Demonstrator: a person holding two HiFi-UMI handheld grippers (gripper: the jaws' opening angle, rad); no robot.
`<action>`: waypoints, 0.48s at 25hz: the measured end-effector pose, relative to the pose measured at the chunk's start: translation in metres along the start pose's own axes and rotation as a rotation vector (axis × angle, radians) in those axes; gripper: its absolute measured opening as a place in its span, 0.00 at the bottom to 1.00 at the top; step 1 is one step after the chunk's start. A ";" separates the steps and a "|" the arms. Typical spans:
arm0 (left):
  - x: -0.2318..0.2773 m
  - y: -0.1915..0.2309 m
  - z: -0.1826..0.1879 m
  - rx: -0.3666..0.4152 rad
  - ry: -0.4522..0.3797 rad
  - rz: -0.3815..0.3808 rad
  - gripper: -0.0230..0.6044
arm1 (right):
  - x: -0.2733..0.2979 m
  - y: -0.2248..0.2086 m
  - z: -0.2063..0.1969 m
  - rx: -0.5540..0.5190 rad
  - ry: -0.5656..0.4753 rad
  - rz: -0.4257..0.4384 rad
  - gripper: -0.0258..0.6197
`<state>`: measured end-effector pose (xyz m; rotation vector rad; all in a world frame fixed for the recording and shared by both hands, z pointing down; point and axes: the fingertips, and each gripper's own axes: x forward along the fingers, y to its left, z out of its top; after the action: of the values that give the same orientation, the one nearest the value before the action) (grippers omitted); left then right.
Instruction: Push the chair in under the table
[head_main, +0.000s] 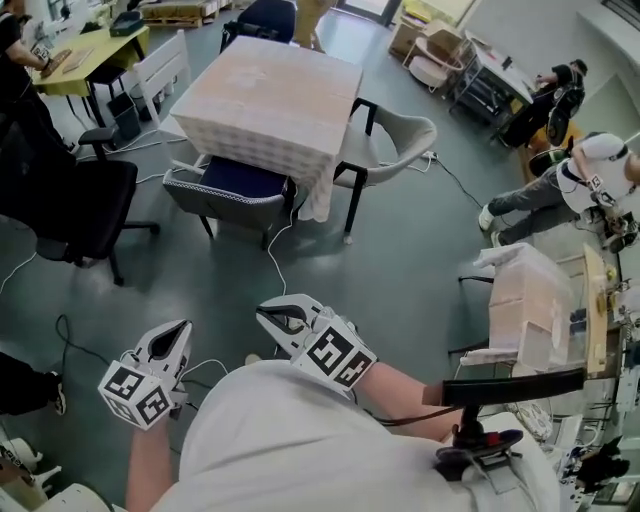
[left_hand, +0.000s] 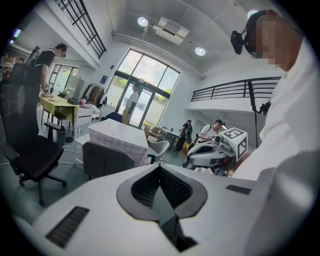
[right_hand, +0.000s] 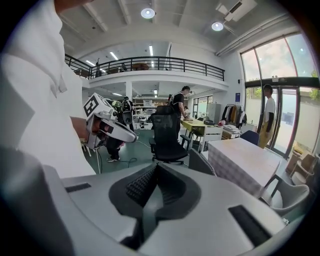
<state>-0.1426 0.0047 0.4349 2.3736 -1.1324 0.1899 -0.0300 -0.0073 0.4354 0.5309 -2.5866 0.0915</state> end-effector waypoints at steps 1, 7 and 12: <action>0.001 0.000 -0.001 -0.002 0.004 -0.001 0.05 | -0.001 -0.001 -0.001 0.002 0.000 -0.002 0.06; 0.013 0.000 -0.002 -0.007 0.029 -0.014 0.05 | -0.004 -0.008 -0.005 0.018 0.004 -0.013 0.06; 0.030 0.001 0.001 -0.023 0.051 -0.016 0.05 | -0.010 -0.022 -0.011 0.038 0.006 -0.019 0.06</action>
<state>-0.1237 -0.0172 0.4441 2.3434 -1.0864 0.2294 -0.0086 -0.0223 0.4393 0.5680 -2.5775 0.1362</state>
